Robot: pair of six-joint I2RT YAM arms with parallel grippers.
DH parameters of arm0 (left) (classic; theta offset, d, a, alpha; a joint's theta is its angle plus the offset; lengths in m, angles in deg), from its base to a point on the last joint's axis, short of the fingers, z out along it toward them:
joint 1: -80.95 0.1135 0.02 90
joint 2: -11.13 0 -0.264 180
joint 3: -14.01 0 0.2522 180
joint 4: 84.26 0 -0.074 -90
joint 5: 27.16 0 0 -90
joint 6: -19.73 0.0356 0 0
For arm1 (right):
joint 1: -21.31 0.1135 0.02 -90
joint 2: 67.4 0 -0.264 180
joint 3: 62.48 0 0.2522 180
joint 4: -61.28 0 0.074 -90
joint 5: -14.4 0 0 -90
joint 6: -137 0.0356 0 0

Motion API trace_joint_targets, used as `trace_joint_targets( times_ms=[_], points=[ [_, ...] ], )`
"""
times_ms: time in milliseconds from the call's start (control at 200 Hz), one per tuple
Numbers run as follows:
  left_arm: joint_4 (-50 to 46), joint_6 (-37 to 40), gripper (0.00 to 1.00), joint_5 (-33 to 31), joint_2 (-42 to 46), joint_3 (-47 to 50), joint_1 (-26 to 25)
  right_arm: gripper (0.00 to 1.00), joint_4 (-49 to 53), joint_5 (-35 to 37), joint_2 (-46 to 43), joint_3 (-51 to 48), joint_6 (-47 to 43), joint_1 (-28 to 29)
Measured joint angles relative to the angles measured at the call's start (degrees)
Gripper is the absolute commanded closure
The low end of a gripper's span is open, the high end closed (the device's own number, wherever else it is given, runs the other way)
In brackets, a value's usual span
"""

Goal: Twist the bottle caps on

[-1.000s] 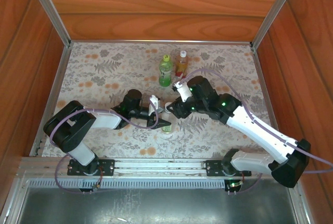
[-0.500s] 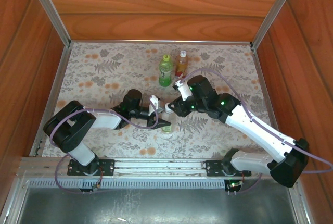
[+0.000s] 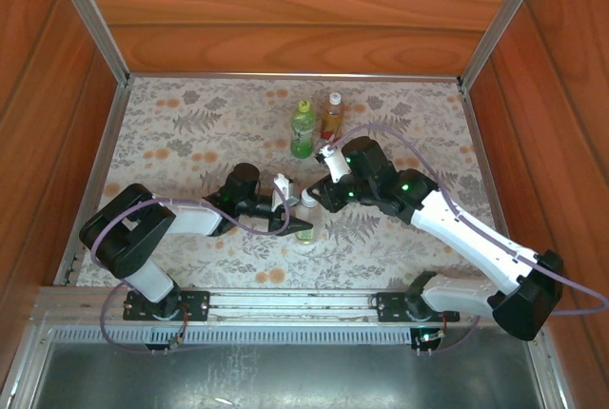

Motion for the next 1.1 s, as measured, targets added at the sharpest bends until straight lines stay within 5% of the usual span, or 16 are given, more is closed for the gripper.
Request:
trace_joint_targets(
  times_ms=[170,450,635,759,1099],
  points=[
    [-0.3,0.8,0.35,0.3,0.1,0.0,0.0,0.81,0.2,-2.1,-0.4,-0.3,0.5,-0.5],
    [-0.8,2.3,0.35,0.5,0.1,0.0,0.0,0.78,3.0,-5.2,-3.1,-1.1,1.6,-1.1],
    [-0.8,1.6,0.35,0.3,0.3,0.0,0.0,0.49,6.8,-7.4,-6.4,-1.9,0.3,-0.9],
    [-1.1,2.1,0.35,-0.1,0.7,0.2,0.0,0.39,8.1,-7.1,-7.9,-1.9,-4.2,-0.7],
    [-1.7,5.0,0.35,-0.5,2.1,1.4,0.0,0.38,10.8,-6.5,-1.2,7.2,-19.4,-0.7]
  ],
)
